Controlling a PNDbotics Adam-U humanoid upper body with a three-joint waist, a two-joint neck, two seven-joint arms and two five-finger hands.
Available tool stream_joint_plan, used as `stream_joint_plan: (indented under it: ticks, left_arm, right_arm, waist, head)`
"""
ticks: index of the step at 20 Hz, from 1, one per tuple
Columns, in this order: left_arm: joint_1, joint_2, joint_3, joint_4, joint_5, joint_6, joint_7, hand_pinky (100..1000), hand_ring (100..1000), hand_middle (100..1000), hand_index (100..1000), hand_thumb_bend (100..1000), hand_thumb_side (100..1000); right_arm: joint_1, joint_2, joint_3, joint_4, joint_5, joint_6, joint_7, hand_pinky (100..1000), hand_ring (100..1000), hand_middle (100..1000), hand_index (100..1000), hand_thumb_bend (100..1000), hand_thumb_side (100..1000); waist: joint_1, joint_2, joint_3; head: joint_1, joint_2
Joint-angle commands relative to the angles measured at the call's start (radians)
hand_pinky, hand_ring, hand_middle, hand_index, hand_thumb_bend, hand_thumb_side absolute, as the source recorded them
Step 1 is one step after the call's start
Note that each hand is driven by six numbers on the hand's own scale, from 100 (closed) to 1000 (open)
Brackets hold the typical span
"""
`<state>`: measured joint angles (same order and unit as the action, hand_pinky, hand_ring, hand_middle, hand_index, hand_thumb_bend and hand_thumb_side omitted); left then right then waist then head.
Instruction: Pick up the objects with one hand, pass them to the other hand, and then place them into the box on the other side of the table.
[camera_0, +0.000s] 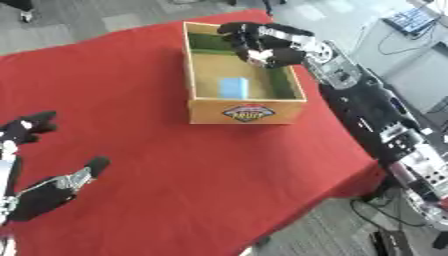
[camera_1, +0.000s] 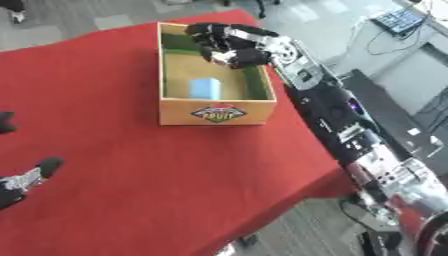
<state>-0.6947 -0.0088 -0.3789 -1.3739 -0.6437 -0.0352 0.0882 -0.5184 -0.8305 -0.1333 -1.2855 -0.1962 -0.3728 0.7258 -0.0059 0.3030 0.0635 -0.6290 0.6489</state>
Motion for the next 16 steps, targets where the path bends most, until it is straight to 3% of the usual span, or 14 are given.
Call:
stream_joint_plan:
  ticks: [1,13,14,16]
  left_arm:
    - [-0.010,0.004,0.000,-0.010,-0.002,-0.002,-0.003,744,734,635,828,760,606]
    - [-0.007,0.004,0.000,-0.009,-0.002,-0.005,-0.005,744,734,635,828,748,609]
    - [-0.007,0.004,0.000,-0.009,-0.001,-0.004,-0.004,744,734,635,828,747,609]
    - [-0.005,0.007,0.005,-0.012,0.000,-0.002,-0.002,744,734,636,829,733,605]
  right_arm:
    - [-0.010,-0.040,-0.020,0.003,0.003,0.004,-0.007,1000,1000,1000,1000,100,321]
    - [-0.010,-0.036,-0.022,-0.026,-0.013,0.047,-0.083,1000,1000,1000,1000,100,309]
    - [-0.010,-0.035,-0.026,-0.032,-0.024,0.057,-0.102,1000,1000,996,1000,100,318]
    - [-0.010,-0.030,-0.035,-0.056,-0.095,0.085,-0.141,1000,1000,938,1000,100,428]
  waist:
    - [-0.002,-0.025,-0.001]
    - [-0.002,-0.025,-0.002]
    - [-0.003,-0.025,-0.002]
    - [-0.002,-0.026,-0.003]
  head:
    - [-0.007,0.002]
    - [-0.009,0.006]
    - [-0.007,0.006]
    - [0.027,0.005]
